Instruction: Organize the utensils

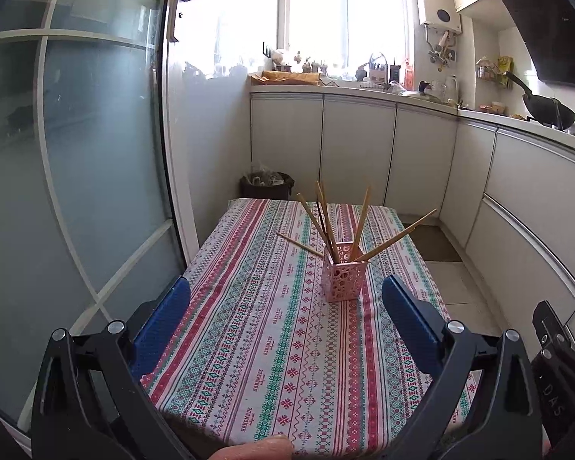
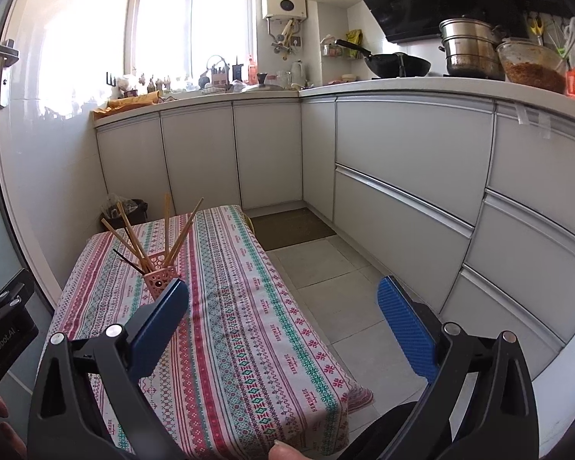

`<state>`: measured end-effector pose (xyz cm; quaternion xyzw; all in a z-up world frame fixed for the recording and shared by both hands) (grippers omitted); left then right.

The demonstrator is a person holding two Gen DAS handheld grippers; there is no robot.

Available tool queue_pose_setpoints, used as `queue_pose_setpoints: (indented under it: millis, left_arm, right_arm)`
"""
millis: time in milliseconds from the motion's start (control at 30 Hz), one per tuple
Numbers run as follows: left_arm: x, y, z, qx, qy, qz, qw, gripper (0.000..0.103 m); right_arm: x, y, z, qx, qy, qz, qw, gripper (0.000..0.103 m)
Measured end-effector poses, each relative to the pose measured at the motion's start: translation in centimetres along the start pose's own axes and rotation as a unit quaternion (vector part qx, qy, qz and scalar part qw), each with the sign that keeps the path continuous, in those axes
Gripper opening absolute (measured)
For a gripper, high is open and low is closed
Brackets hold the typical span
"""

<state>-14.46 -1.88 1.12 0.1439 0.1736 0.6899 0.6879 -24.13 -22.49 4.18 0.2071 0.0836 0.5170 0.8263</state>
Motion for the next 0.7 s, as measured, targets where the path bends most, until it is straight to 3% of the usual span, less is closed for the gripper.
queue_pose_setpoints:
  millis: [567,700]
  left_arm:
    - [-0.5,0.4,0.2,-0.012,-0.015,0.008,0.9998,0.096]
    - [-0.9,0.2,0.1,0.005,-0.023,0.011,0.9997,0.096]
  right_arm:
    - [-0.4,-0.2,0.1,0.012,-0.012,0.013,1.000,0.096]
    - [-0.5,-0.1,0.1,0.013,-0.015,0.016,1.000,0.096]
Point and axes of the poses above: each gripper's, at about its wrist camera, not at the fingertips, and y roughly against the way its jaws point, x to its left, z to its top, the point moved 1 cm from there along -y, roughly the way its jaws point, and after that the axes turned 4 degrees about -z, right-handed, at the moved point
